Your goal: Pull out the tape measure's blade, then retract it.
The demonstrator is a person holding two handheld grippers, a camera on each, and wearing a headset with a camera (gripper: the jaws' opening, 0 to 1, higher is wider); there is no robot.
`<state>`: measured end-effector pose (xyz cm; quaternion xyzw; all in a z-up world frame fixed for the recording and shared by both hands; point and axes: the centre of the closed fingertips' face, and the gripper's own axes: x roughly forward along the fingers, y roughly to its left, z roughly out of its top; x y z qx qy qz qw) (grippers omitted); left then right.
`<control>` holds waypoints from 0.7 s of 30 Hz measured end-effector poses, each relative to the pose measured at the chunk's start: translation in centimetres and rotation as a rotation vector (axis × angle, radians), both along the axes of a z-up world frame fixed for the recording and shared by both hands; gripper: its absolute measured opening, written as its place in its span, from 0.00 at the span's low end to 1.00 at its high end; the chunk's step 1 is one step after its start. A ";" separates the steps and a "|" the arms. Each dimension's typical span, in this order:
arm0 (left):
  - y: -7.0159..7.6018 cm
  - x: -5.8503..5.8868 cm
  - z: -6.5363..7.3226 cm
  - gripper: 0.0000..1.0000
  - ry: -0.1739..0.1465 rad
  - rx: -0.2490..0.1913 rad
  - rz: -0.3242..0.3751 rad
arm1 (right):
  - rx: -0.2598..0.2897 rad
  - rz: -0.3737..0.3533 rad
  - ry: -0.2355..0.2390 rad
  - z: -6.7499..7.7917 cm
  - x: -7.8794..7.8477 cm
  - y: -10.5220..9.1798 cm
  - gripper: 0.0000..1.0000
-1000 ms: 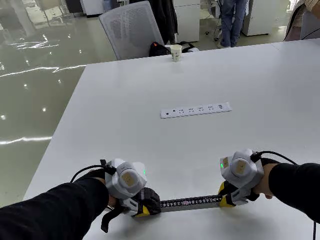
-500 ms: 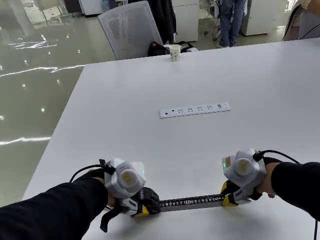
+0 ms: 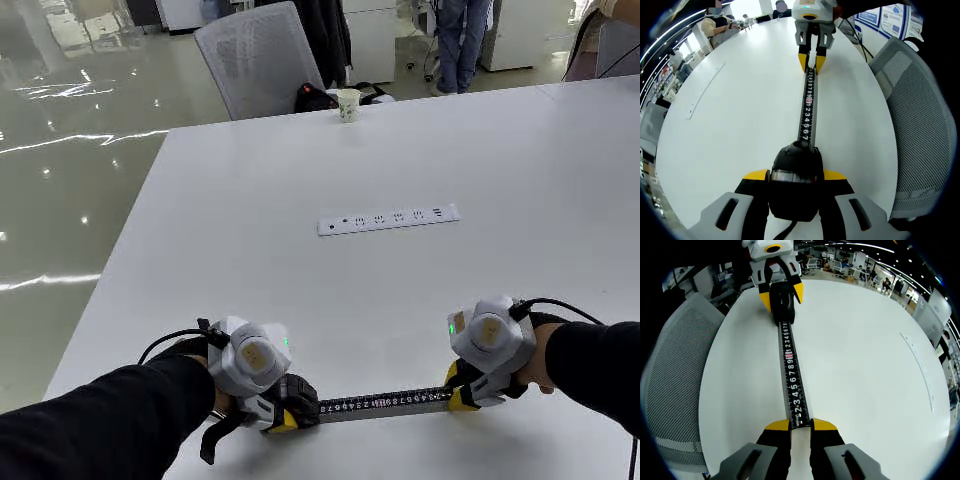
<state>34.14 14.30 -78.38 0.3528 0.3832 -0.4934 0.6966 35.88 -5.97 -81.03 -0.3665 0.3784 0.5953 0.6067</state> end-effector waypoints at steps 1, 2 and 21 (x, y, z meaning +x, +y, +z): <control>0.0 0.0 0.0 0.33 0.000 0.001 0.001 | 0.000 -0.001 0.000 0.0 0.0 0.0 0.10; 0.0 0.0 0.0 0.33 0.001 0.001 0.002 | 0.000 -0.001 0.000 0.1 0.0 -0.1 0.10; -0.1 0.2 -0.1 0.33 0.001 0.002 0.007 | -0.002 -0.014 0.003 0.1 0.0 -1.0 0.10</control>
